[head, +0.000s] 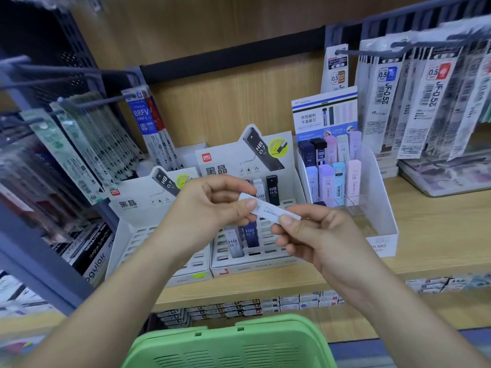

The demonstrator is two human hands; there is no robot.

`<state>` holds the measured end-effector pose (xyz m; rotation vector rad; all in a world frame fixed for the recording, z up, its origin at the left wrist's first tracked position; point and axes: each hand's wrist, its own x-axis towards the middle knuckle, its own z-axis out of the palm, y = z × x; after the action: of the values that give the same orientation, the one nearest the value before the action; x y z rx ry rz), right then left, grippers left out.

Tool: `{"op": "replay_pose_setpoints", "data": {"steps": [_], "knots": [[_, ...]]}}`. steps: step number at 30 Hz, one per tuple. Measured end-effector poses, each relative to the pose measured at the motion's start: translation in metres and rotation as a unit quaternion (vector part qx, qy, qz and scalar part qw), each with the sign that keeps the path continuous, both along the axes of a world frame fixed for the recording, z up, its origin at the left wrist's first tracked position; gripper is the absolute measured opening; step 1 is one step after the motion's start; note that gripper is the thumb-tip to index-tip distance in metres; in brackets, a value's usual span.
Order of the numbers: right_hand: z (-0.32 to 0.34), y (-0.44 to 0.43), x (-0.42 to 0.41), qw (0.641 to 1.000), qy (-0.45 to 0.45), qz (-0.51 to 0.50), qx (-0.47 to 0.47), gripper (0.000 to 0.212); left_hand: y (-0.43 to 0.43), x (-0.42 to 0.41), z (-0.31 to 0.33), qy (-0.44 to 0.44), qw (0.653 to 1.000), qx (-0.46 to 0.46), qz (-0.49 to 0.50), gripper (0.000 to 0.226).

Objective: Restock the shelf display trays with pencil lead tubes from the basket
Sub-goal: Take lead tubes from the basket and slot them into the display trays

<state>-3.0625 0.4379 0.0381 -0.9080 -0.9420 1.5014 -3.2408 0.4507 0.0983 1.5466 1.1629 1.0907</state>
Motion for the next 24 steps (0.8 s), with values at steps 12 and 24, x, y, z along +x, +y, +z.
{"op": "replay_pose_setpoints", "data": {"steps": [12, 24], "knots": [[-0.017, 0.006, 0.001, 0.928, -0.349, -0.083, 0.100, 0.014, 0.013, -0.024, 0.012, 0.050, 0.988, 0.090, 0.114, 0.021], [-0.023, 0.020, 0.084, 0.762, -0.552, -0.320, 0.109, 0.045, 0.052, 0.050, 0.010, 0.091, 0.982, 0.154, 0.066, 0.020]]}}
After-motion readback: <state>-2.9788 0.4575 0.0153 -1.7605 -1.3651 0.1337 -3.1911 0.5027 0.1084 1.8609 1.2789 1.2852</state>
